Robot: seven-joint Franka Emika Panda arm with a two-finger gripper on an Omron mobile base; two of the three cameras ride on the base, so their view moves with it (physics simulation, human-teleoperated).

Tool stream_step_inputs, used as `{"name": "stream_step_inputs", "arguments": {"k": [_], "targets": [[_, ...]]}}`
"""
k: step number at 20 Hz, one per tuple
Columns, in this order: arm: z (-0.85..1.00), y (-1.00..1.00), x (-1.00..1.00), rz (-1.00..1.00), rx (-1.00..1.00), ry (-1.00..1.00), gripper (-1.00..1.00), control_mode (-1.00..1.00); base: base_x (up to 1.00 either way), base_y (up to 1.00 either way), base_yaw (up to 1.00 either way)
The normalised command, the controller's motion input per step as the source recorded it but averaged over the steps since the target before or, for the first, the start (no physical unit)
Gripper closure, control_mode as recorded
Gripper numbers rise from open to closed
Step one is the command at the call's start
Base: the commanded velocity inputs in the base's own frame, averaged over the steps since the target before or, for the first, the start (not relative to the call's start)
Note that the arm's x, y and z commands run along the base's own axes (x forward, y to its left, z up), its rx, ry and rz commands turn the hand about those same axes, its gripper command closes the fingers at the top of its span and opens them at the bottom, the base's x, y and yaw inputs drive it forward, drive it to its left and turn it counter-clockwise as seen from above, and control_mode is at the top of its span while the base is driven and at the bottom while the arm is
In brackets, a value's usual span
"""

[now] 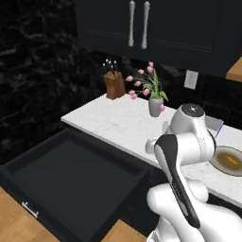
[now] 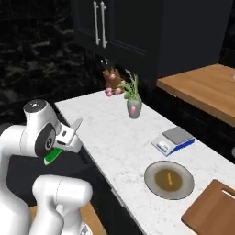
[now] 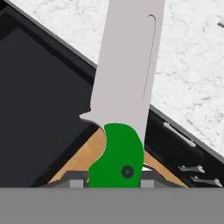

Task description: Pick up the knife from the drawer and place it on the cutting board. Then place the meat from the plate to the cutting board.

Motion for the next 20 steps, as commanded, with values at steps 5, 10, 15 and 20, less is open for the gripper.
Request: {"name": "stream_step_inputs", "arguments": {"k": [5, 10, 15, 20], "targets": [[0.0, 0.0, 0.0, 0.0, 0.0, 0.0, 1.0, 1.0, -0.96, -0.14, -0.37], [0.0, 0.0, 0.0, 0.0, 0.0, 0.0, 1.0, 1.0, -0.62, -0.81, -0.14], [0.0, 0.0, 0.0, 0.0, 0.0, 0.0, 1.0, 1.0, 0.03, -0.94, -0.2], [0.0, 0.0, 0.0, 0.0, 0.0, 0.0, 1.0, 1.0, 0.39, -0.2, -0.45]]}}
